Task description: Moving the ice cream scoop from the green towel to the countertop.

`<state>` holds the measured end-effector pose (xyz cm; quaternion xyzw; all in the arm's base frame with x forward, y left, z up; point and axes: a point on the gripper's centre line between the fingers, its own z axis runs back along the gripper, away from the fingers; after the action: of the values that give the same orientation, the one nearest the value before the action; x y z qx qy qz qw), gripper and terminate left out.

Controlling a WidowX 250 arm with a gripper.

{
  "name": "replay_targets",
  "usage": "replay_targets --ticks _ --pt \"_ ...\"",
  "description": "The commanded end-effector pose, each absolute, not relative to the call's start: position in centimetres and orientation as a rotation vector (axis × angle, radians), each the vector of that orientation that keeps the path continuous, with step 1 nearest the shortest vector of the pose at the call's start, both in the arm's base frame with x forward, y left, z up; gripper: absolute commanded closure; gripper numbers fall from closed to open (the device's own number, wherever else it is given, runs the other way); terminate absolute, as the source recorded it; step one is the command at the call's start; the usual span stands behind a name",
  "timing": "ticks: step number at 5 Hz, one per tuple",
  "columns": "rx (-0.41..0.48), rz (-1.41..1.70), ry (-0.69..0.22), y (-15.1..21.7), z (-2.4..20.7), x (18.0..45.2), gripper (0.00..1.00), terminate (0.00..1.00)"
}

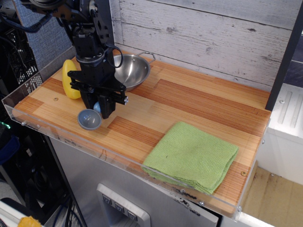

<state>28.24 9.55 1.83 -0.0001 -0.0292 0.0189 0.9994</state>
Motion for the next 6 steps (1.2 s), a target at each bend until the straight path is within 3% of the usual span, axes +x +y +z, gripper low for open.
replay_targets --ticks 1,2,3,4,5,6 --pt "-0.002 0.079 -0.071 9.7 2.6 29.0 0.00 0.00" --pt "-0.002 0.050 -0.092 8.9 4.2 29.1 0.00 0.00" --pt "0.041 0.014 -0.198 7.9 9.3 29.0 0.00 0.00" --pt "0.060 0.003 -0.207 7.2 13.7 28.8 0.00 0.00" --pt "0.030 -0.017 -0.185 6.8 14.8 29.2 0.00 0.00" --pt "0.037 0.008 -0.121 7.1 14.3 29.4 0.00 0.00"
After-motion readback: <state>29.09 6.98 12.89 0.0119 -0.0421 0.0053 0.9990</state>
